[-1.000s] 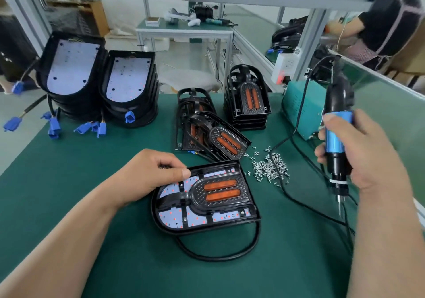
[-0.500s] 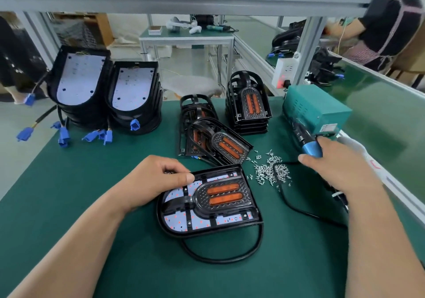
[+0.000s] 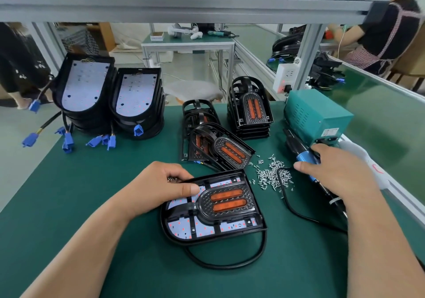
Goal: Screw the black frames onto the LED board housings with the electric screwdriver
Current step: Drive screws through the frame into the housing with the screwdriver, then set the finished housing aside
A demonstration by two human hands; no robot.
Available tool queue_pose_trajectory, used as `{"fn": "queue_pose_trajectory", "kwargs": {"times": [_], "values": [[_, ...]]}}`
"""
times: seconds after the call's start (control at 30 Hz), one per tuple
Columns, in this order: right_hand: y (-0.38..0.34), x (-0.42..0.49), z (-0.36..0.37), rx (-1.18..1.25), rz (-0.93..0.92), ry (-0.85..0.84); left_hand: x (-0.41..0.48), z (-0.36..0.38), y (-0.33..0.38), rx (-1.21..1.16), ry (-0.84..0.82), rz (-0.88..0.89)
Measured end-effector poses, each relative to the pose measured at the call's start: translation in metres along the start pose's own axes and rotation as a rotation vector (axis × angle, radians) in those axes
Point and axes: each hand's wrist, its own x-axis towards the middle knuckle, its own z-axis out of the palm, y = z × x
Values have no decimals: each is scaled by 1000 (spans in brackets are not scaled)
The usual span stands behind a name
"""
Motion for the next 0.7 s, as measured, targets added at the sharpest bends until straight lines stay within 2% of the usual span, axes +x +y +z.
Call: {"fn": "queue_pose_trajectory", "kwargs": {"times": [0.17,0.23,0.27,0.33,0.43,0.5,0.7], "values": [[-4,-3,-4,55,-56,161,-2,0,1,39,-29,23],[-20,-11,-6,145,-211,261,-2,0,2,43,-34,33],[-31,-17,-7,252,-315,251,-2,0,2,45,-33,41],[-54,-30,-5,354,-516,107,-2,-1,1,41,-38,63],[-77,-40,11,113,-686,-130,-3,-5,-2,42,-79,96],[-83,-41,19,-26,-702,-196,-4,-9,-4,40,-109,109],[-84,-45,25,20,-675,-246,-5,-12,-6,7,-179,89]]}}
